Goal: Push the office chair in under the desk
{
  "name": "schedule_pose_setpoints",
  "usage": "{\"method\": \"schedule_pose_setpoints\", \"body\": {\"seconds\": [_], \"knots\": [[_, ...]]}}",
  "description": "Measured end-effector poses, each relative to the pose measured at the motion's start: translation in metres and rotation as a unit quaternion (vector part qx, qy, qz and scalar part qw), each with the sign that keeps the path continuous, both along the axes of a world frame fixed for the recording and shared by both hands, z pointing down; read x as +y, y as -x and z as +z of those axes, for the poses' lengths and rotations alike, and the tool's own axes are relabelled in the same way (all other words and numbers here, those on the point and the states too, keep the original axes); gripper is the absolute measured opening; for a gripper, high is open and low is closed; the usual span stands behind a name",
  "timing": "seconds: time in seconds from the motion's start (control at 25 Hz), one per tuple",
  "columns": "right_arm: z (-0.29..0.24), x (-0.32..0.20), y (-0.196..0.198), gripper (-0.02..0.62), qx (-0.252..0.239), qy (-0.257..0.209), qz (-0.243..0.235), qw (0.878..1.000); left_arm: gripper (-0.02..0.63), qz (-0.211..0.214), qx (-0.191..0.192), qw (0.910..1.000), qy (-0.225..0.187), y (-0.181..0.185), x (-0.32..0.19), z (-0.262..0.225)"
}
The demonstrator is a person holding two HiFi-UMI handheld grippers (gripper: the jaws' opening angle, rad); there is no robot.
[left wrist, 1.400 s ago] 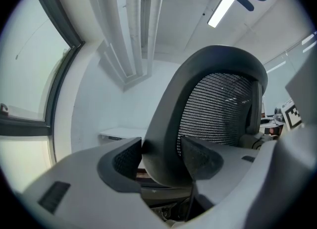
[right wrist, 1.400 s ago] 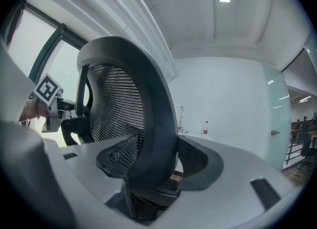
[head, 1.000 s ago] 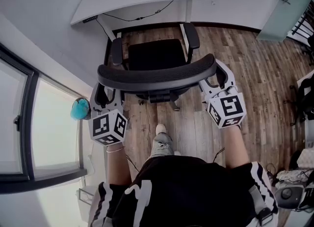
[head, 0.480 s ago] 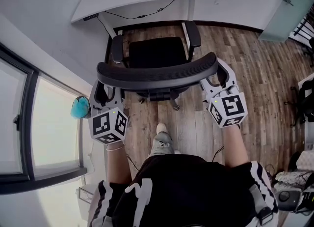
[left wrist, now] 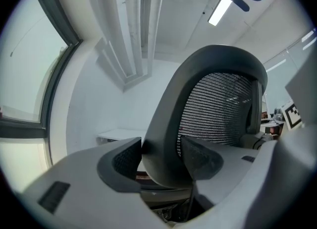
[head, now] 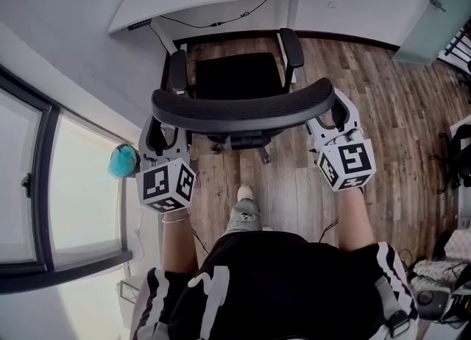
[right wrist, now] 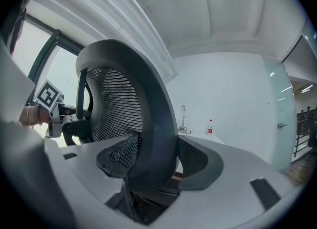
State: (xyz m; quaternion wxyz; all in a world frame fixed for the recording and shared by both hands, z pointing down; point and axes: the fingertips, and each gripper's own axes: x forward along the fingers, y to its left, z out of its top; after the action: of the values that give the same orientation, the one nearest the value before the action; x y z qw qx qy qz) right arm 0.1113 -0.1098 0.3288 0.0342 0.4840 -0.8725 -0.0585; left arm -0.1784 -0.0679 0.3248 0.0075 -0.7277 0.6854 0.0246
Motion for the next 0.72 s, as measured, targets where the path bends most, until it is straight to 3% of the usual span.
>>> {"method": "schedule_pose_setpoints", "body": {"seconds": [0.72], "knots": [[-0.001, -0.040, 0.025, 0.247, -0.006, 0.006, 0.004, 1.000, 0.247, 0.001, -0.011, 0.9998, 0.015, 0.026, -0.049, -0.002]]}}
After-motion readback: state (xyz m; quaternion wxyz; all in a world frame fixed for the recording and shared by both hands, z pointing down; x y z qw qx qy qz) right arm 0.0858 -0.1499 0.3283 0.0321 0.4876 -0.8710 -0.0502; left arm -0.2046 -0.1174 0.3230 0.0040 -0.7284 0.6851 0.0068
